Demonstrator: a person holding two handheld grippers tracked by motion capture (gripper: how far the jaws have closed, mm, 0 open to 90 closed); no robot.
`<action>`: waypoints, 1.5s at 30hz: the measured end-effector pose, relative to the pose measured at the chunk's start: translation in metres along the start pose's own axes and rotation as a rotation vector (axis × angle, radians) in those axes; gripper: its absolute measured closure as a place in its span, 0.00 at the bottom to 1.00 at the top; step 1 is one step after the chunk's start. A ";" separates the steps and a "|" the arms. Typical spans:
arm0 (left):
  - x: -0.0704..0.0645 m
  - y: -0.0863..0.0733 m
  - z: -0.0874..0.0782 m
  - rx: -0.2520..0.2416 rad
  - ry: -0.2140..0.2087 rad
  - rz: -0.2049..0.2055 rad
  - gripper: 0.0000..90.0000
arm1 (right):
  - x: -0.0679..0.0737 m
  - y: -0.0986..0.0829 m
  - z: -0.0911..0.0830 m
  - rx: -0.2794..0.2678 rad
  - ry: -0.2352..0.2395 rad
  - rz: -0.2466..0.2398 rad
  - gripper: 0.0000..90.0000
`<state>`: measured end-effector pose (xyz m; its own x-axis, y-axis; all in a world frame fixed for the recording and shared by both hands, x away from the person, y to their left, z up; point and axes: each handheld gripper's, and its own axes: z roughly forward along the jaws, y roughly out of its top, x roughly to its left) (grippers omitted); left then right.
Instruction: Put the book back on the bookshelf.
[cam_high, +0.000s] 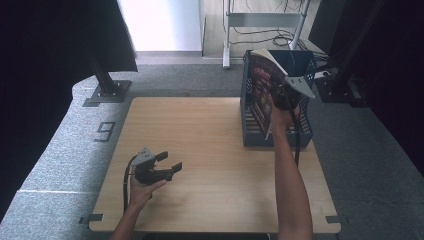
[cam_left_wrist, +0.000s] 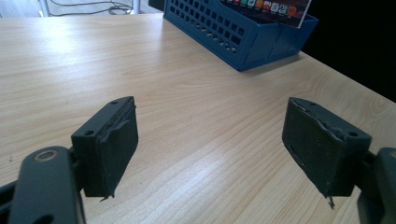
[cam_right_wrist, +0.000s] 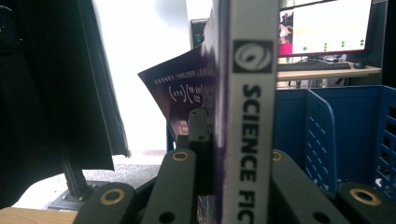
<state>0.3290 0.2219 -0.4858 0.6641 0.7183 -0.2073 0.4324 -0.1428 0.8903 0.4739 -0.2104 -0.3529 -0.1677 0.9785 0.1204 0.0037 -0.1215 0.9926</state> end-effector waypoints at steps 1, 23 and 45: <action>0.000 0.000 0.000 0.001 0.000 0.000 0.21 | 0.000 0.000 0.001 -0.001 -0.001 0.002 0.90; 0.006 -0.002 0.005 0.005 -0.005 -0.015 0.21 | -0.001 -0.002 0.024 -0.021 -0.037 0.010 0.90; 0.009 -0.003 0.005 -0.002 -0.001 -0.020 0.21 | 0.004 -0.019 0.045 -0.004 -0.047 -0.005 0.90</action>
<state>0.3372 0.2254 -0.4923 0.6561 0.7202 -0.2255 0.4443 -0.1271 0.8868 0.5177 -0.1970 -0.3702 -0.1213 0.9858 0.1160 -0.0010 -0.1170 0.9931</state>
